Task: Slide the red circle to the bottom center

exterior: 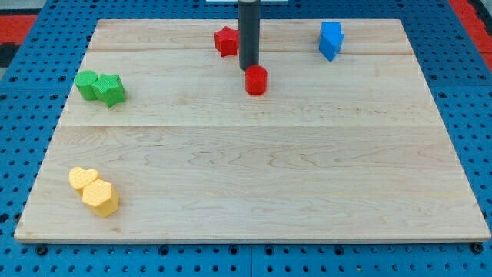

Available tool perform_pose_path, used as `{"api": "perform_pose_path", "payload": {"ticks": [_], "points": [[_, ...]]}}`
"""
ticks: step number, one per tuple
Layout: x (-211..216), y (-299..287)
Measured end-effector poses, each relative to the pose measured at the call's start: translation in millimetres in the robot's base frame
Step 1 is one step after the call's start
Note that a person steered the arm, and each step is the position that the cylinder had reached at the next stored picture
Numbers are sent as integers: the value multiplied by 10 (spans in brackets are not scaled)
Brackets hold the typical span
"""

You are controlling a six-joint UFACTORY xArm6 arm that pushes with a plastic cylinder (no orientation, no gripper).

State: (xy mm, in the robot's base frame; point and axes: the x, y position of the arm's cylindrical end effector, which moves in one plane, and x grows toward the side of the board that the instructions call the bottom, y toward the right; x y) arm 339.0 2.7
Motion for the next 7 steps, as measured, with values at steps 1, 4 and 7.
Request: {"api": "perform_pose_path", "payload": {"ticks": [1, 4, 7], "points": [[237, 128], [417, 417], [1324, -249]]}}
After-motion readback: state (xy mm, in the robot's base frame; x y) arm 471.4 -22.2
